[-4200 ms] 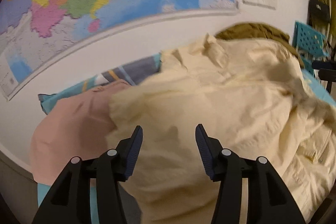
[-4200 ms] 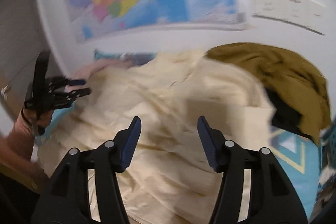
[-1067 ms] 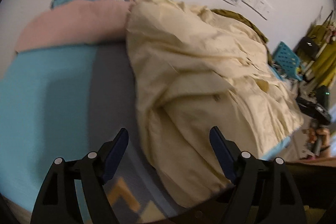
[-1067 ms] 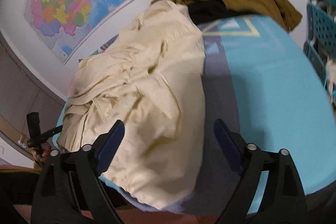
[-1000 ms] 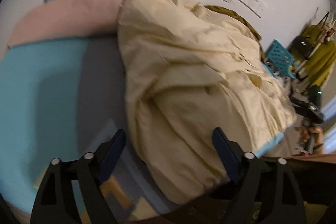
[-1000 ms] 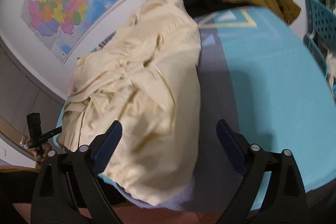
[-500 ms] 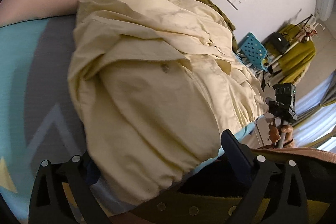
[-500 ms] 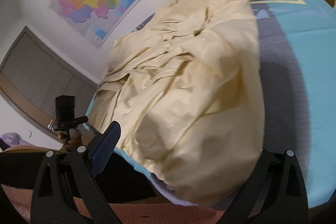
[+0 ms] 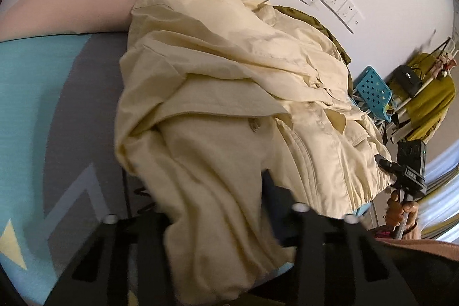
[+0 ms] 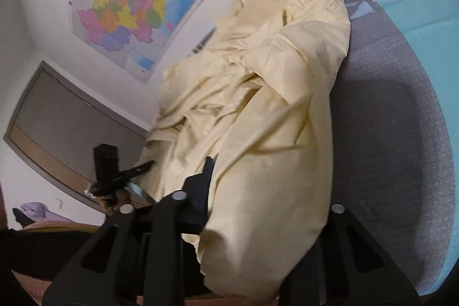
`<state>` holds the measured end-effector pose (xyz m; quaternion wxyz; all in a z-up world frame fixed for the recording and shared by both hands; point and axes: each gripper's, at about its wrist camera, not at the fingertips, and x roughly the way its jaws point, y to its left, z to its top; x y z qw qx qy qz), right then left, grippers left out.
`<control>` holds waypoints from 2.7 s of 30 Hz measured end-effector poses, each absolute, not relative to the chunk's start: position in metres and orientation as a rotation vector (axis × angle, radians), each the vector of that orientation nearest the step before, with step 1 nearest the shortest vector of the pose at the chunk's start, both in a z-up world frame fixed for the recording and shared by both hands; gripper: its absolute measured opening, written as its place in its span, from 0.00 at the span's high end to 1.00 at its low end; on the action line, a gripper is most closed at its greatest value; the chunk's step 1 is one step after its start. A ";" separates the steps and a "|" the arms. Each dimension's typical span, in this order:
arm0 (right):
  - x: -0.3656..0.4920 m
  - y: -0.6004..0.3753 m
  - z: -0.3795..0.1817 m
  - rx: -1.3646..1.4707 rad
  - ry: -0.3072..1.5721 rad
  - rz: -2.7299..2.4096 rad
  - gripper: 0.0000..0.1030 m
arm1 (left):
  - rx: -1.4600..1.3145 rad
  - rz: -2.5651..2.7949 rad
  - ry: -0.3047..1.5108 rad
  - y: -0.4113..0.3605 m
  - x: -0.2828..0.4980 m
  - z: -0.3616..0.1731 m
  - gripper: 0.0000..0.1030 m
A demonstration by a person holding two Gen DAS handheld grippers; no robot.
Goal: Fold large clothes
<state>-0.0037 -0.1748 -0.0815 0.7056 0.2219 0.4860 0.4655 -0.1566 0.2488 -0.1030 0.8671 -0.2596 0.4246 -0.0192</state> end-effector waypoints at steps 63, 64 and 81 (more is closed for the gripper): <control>0.161 -0.135 0.050 0.736 0.844 0.974 0.89 | -0.665 -0.138 0.872 0.375 -0.005 0.039 0.87; 0.170 -0.131 0.047 0.737 0.851 0.965 0.89 | -0.662 -0.125 0.880 0.377 0.002 0.039 0.87; 0.258 -0.093 -0.013 0.770 1.021 0.792 0.87 | -0.666 0.002 1.015 0.408 0.100 0.000 0.86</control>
